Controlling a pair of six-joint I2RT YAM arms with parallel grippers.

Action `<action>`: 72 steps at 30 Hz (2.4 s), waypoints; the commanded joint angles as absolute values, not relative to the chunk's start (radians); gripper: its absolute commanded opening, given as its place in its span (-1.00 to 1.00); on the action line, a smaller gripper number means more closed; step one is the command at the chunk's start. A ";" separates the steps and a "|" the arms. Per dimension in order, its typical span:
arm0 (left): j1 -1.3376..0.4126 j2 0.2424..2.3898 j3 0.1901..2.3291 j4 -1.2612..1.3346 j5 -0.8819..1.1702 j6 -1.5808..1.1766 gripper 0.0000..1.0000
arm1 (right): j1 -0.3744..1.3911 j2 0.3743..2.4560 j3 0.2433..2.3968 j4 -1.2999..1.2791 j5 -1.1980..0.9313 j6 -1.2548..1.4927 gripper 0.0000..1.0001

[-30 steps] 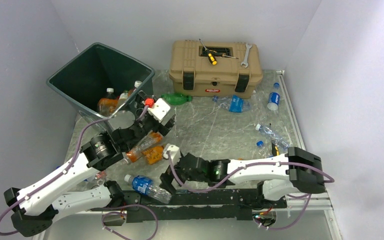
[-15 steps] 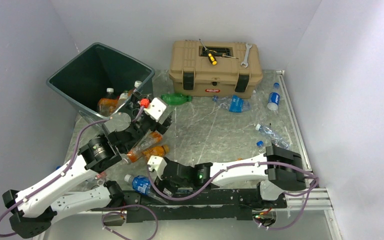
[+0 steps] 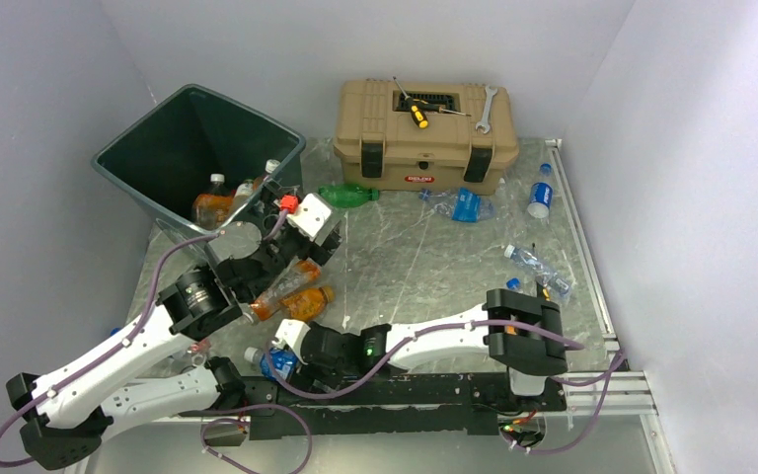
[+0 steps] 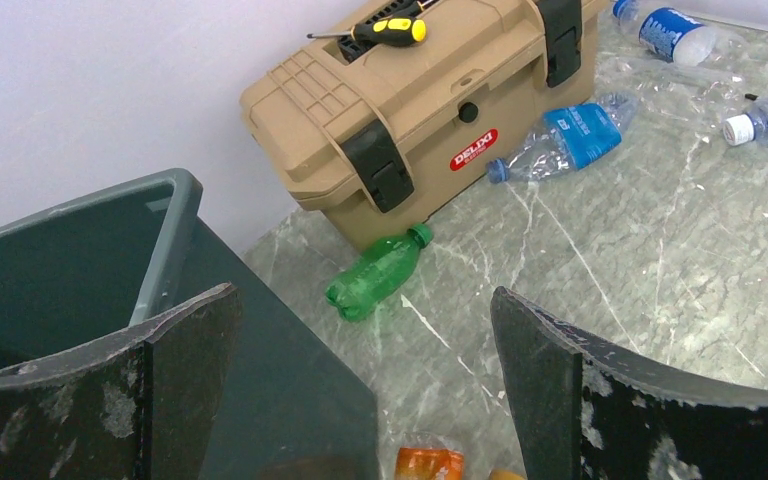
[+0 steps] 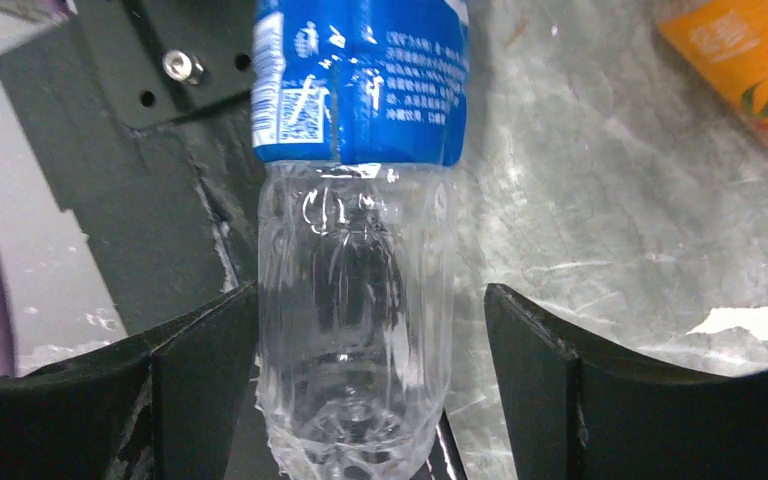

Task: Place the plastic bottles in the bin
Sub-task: Pick up the plastic bottle from the corner of the board.

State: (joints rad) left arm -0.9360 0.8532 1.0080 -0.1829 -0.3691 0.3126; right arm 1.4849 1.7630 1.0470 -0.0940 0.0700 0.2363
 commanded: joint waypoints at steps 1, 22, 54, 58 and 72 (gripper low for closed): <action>-0.942 0.860 1.011 -0.143 -0.393 0.327 0.99 | 1.489 1.782 1.088 -0.141 0.110 0.244 0.61; -0.949 0.857 1.009 -0.135 -0.392 0.309 0.99 | 1.459 1.335 0.792 -0.430 0.484 0.533 -0.04; -0.962 0.878 1.018 -0.153 -0.388 0.309 0.98 | 1.080 1.373 0.692 -0.394 0.279 0.682 0.51; -0.962 0.887 1.021 -0.158 -0.383 0.309 0.98 | 1.064 1.415 0.727 -0.428 0.232 0.638 0.53; -0.969 0.896 1.022 -0.160 -0.380 0.301 0.98 | 1.053 1.292 0.809 -0.494 0.269 0.559 -0.03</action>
